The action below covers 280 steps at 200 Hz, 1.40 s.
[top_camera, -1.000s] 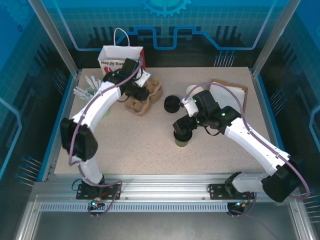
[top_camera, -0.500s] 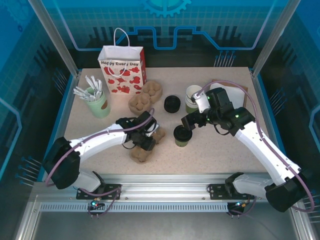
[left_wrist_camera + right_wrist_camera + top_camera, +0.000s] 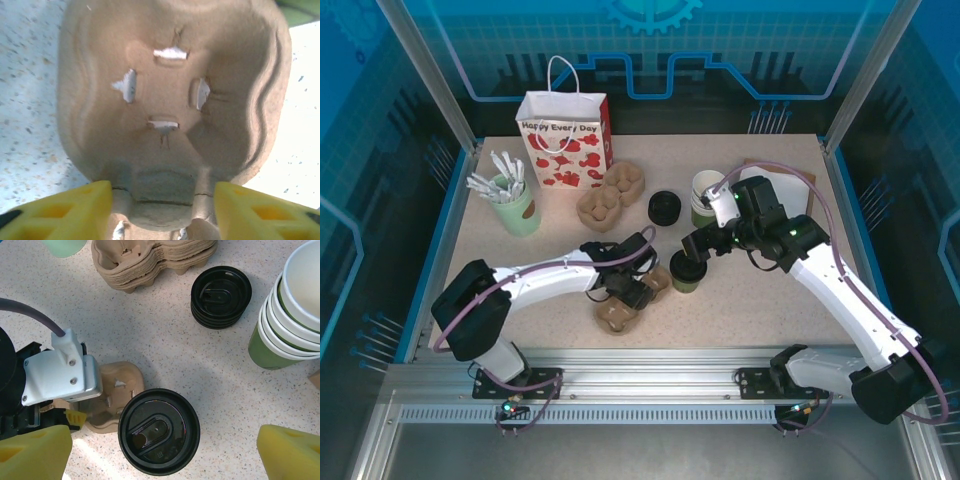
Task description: Pack the takeout coffee
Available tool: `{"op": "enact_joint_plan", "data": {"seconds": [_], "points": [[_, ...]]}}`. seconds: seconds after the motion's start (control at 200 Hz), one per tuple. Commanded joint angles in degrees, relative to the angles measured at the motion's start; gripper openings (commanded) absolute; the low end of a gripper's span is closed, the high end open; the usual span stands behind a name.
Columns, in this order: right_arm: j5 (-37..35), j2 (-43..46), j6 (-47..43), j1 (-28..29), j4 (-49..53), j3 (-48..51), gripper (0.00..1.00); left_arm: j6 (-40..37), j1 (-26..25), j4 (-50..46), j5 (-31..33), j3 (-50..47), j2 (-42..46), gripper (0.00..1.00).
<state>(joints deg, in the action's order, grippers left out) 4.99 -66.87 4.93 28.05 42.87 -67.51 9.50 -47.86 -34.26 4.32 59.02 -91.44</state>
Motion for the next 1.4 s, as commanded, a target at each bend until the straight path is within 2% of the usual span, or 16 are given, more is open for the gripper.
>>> {"op": "enact_joint_plan", "data": {"seconds": [0.0,0.12,0.33,0.4,0.515,0.68,0.78,0.976,1.191,1.396], "points": [[1.16,0.27,0.23,-0.13,0.31,-0.16,0.96,-2.59,1.02,-3.12,3.94,4.82,3.69,0.63],[0.81,0.64,0.46,0.91,-0.44,-0.74,0.96,-5.38,6.04,-5.49,5.60,10.27,6.74,0.66],[1.09,0.70,0.64,2.25,-2.69,-1.46,0.96,-7.78,23.44,-5.24,3.57,25.42,7.65,0.71],[1.09,0.34,0.59,2.78,-2.84,-1.74,0.96,-9.95,28.35,-5.92,3.19,31.84,4.98,0.71],[0.87,0.27,0.39,3.28,-2.97,-1.41,0.96,-18.20,34.21,-9.06,3.31,42.88,-0.94,0.72],[0.71,-0.36,0.13,3.49,-3.15,-0.96,0.96,-27.18,41.34,-16.71,-4.00,59.34,-11.87,0.72],[0.87,-0.93,-0.01,3.66,-2.97,-1.27,0.96,-31.09,43.14,-22.45,-8.80,69.99,-19.05,0.72],[1.34,-1.50,0.12,4.05,-3.09,-1.23,0.96,-39.32,43.54,-25.67,-12.26,81.59,-28.97,0.75],[0.89,-1.97,0.32,4.11,-3.05,-0.35,0.96,-45.73,43.68,-27.22,-12.36,89.47,-36.57,0.77],[1.20,-3.45,0.77,4.43,-3.41,-0.70,0.96,-49.52,43.64,-24.37,-10.90,89.99,-38.68,0.76]]}}
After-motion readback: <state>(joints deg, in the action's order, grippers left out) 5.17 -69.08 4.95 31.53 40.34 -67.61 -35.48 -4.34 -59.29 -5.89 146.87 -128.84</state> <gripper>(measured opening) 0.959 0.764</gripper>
